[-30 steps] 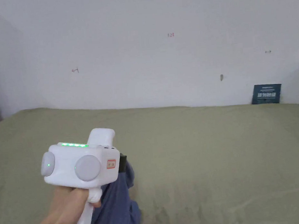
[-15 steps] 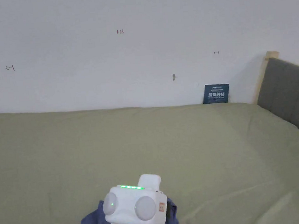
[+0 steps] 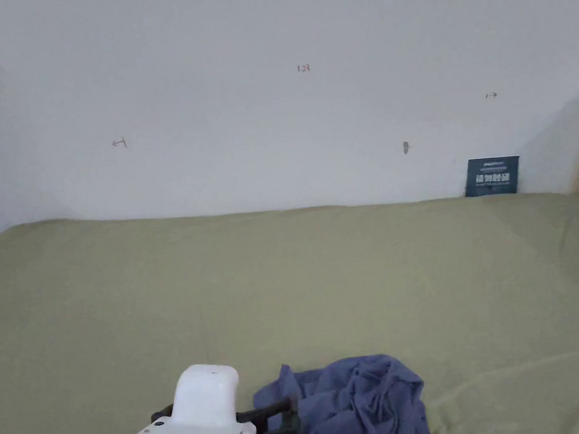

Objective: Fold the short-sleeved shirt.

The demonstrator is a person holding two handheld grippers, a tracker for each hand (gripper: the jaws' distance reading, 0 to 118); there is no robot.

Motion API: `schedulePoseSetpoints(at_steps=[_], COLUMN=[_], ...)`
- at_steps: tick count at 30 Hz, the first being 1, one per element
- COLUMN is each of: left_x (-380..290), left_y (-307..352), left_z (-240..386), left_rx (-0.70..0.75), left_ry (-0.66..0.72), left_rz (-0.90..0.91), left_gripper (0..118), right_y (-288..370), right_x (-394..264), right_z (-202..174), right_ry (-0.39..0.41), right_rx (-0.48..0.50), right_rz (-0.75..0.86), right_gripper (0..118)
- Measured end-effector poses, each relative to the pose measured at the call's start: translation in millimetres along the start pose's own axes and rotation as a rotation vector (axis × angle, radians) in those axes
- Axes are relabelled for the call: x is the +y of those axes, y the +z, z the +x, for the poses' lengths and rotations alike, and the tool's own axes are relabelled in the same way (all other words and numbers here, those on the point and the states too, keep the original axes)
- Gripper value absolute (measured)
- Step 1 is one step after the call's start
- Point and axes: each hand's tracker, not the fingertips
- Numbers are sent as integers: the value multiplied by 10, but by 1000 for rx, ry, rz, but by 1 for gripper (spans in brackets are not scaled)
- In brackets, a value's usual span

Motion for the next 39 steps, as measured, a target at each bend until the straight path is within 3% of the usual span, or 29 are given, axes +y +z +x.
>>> schedulePoseSetpoints(at_steps=[2,4,9,16,22,28,29,30,32,33,39], left_x=[-157,-328,-558,-579,-562,-626,-647,-669,-764,-818,-997], left_y=[398,667,1044,961,526,-426,-640,-840,-1077,-1218,-1545], left_z=[-181,-344,-685,-894,-1166,-1659,-1759,-1843,-1888,-1921,-1842], left_rx=[105,239,254,269,284,251,229,194,209,217,261], left_ry=[0,19,122,186,205,242,249,241,207,180,109], left_rz=[51,75,45,4,-71,-282,-339,-430,-476,-524,-609], left_gripper=[3,1,1,1,1,2,7,30,103,117,114], right_y=[47,112,201,176,54,-143,-190,-240,-332,-376,-563], right_x=[6,-6,-36,-18,-18,-64,-80,-95,-132,-152,-246], right_z=[-12,-26,-67,-137,-202,-267,-273,-288,-298,-293,-284], right_ry=[1,1,8,12,25,33,36,41,43,42,42], right_rx=[0,-3,8,21,33,38,39,36,30,32,26], right_rz=[7,23,32,36,24,-11,-22,-33,-54,-65,-129], right_gripper=[0,0,0,0,0,0,0,0,0,0,0])
